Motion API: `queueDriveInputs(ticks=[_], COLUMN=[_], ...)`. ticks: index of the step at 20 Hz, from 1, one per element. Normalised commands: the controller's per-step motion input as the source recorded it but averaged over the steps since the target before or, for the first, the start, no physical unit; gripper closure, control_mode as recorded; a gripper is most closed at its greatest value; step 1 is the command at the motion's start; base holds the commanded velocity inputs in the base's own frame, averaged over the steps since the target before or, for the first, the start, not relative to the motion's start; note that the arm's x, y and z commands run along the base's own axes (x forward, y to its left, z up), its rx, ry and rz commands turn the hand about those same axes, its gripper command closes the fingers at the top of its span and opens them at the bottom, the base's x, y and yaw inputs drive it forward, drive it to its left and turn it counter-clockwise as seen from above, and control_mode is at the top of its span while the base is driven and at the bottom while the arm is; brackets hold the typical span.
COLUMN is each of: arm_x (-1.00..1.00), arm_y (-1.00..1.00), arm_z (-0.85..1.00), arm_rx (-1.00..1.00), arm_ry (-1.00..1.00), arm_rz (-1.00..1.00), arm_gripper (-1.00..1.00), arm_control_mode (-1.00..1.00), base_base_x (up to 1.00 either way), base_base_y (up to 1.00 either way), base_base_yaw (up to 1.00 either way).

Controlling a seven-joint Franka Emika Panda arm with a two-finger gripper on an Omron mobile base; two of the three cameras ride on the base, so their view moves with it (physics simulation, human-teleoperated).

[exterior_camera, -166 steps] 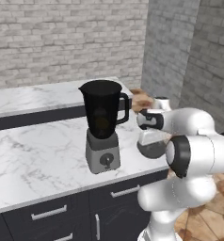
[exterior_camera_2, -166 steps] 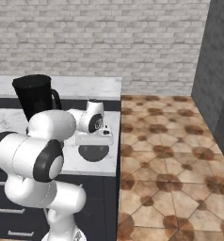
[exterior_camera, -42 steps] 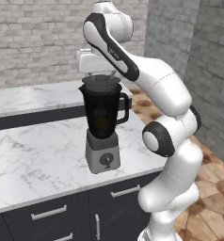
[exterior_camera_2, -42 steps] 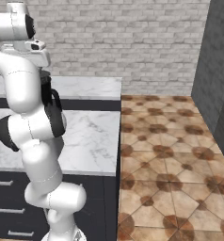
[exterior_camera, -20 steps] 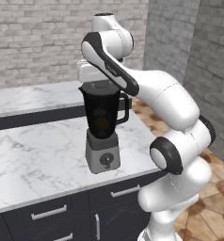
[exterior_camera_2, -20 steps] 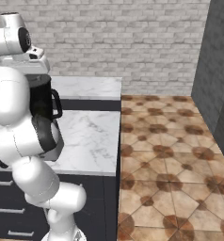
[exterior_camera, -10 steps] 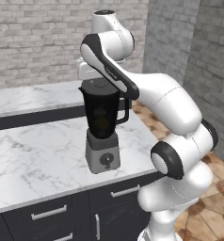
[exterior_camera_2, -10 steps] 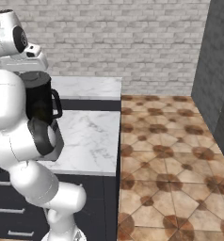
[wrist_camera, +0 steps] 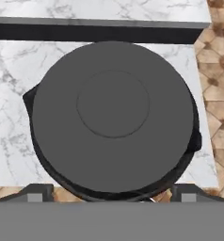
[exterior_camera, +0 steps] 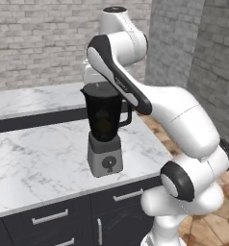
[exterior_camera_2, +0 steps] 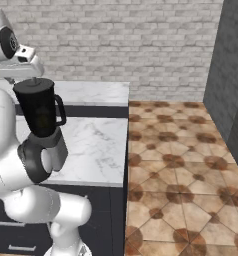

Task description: Grab the lemon and garlic from the fridge, place them in the blender, close the lid, and turn on the blender to create a marinade.

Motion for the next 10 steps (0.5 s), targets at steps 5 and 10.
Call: queueDriveInputs(ticks=[5,10], arm_x=[-0.88,-0.98], arm_y=[-0.13,-0.32], arm_z=[0.0,-0.32], arm_rx=[0.0,0.01], arm_ry=[0.0,-0.08], arm_rz=[0.0,0.0], arm_gripper=[-1.0,-1.0], arm_control_mode=[-1.0,-1.0], base_base_x=[0.0,0.0], base_base_y=[0.0,0.0], base_base_yaw=[0.0,0.0])
